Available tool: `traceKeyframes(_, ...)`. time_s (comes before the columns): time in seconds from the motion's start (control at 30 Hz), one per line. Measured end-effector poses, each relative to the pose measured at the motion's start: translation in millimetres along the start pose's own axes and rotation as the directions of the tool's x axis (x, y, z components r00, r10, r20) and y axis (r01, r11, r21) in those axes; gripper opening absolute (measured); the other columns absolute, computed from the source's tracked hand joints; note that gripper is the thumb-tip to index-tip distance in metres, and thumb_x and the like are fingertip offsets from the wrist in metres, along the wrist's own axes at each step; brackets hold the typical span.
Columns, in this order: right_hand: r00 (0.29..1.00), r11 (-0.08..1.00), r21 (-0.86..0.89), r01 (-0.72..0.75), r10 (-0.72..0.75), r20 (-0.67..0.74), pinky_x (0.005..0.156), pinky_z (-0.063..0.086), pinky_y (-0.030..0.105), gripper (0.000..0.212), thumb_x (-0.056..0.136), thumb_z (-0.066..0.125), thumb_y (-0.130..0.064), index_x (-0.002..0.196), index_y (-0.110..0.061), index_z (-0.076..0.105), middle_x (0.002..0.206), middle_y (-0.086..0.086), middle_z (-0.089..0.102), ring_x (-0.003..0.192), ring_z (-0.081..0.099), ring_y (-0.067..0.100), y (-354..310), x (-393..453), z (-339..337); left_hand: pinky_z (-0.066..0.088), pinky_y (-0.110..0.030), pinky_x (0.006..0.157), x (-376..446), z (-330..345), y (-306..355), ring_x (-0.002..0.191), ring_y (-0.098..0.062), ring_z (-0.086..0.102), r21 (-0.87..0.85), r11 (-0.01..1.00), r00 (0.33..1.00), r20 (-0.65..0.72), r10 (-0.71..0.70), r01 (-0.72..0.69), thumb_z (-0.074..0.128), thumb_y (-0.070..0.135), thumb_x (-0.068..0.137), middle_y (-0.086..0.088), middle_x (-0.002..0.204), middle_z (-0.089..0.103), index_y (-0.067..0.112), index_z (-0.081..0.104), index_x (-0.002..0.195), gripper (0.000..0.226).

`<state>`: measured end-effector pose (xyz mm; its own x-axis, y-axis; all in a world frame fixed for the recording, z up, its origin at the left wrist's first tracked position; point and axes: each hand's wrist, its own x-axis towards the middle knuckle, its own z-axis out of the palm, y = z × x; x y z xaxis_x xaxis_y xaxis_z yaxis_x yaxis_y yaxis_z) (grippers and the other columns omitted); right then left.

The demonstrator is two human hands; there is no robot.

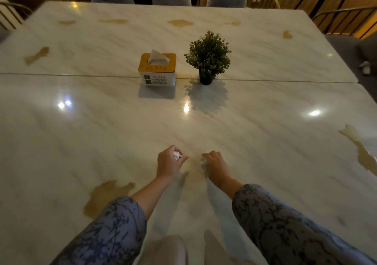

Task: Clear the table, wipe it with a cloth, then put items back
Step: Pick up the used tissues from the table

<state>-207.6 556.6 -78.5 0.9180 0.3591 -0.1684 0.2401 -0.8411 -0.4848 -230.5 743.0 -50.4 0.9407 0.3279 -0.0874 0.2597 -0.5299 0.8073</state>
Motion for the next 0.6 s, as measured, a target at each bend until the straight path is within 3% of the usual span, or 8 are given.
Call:
traceKeyframes(0.07,0.995,0.995,0.043,-0.095,0.094,0.024,0.081,0.044,0.035,0.023,0.095,0.053,-0.017,0.114,-0.008,0.062,0.108,0.014,0.058,0.105,0.053,0.034,1.1,-13.7,3.2,0.036,-0.011,0.054,-10.3,-5.7,-2.5,0.062,-0.011,0.057,-0.014,1.0,1.0,-0.021,-0.008,0.008,0.085,0.024,0.071,0.005,0.068,0.064,0.017,0.06,0.073,0.026)
traceKeyframes(0.23,0.938,0.93,0.125,-0.346,0.346,0.022,0.092,0.046,0.037,0.04,0.091,0.06,-0.014,0.13,-0.008,0.052,0.119,0.014,0.058,0.111,0.055,0.032,-6.5,-44.0,-1.9,0.039,-0.009,0.064,-39.3,-23.5,-3.2,0.074,-0.015,0.064,-0.024,0.999,0.999,-0.042,0.025,-0.026,0.074,0.014,0.08,-0.002,0.081,0.072,0.011,0.071,0.092,0.012)
traceKeyframes(0.3,0.914,0.905,0.158,-0.394,0.404,-0.033,0.077,0.046,0.033,0.009,0.087,0.06,-0.006,0.095,-0.008,0.065,0.1,0.016,0.059,0.097,0.058,0.032,-16.3,-52.4,-8.6,0.039,-0.004,0.063,-49.6,-34.4,-1.2,0.077,-0.014,0.066,-0.012,0.998,0.997,-0.039,0.064,-0.065,0.069,0.011,0.082,-0.001,0.084,0.073,0.012,0.074,0.092,0.011)
traceKeyframes(0.33,0.903,0.892,0.198,-0.405,0.425,-0.066,0.068,0.042,0.03,0.015,0.084,0.057,-0.002,0.073,-0.01,0.061,0.088,0.016,0.056,0.086,0.057,0.03,-21.9,-55.2,-11.7,0.039,-0.002,0.063,-53.3,-40.4,0.2,0.076,-0.013,0.065,-0.01,0.997,0.996,-0.042,0.079,-0.08,0.067,0.009,0.083,-0.001,0.084,0.073,0.013,0.074,0.091,0.012)
traceKeyframes(0.37,0.891,0.882,0.23,-0.411,0.442,-0.102,0.064,0.038,0.027,0.022,0.082,0.056,0.0,0.063,-0.01,0.057,0.082,0.014,0.055,0.08,0.056,0.029,-25.5,-55.0,-12.4,0.039,-0.002,0.062,-56.3,-47.0,2.0,0.074,-0.013,0.065,-0.009,0.996,0.995,-0.047,0.09,-0.09,0.067,0.008,0.082,-0.001,0.083,0.073,0.013,0.075,0.09,0.012)
traceKeyframes(0.5,0.856,0.856,0.387,-0.343,0.454,-0.245,0.056,0.038,0.023,0.013,0.078,0.059,-0.004,0.069,0.003,0.067,0.077,0.019,0.065,0.071,0.063,0.031,-58.3,-62.7,-26.9,0.039,-0.003,0.058,-67.0,-73.9,15.5,0.068,-0.013,0.062,-0.035,0.989,0.985,-0.095,0.142,-0.146,0.065,0.003,0.08,-0.002,0.078,0.072,0.012,0.074,0.084,0.014)
traceKeyframes(0.6,0.876,0.865,0.421,-0.274,0.405,-0.261,0.055,0.041,0.021,0.01,0.079,0.062,-0.006,0.082,0.0,0.069,0.077,0.01,0.065,0.073,0.06,0.025,-88.9,-75.9,-40.6,0.039,-0.003,0.058,-76.4,-90.6,29.8,0.064,-0.006,0.059,-0.073,0.977,0.973,-0.128,0.191,-0.202,0.067,0.005,0.082,0.004,0.074,0.069,0.013,0.074,0.082,0.011)
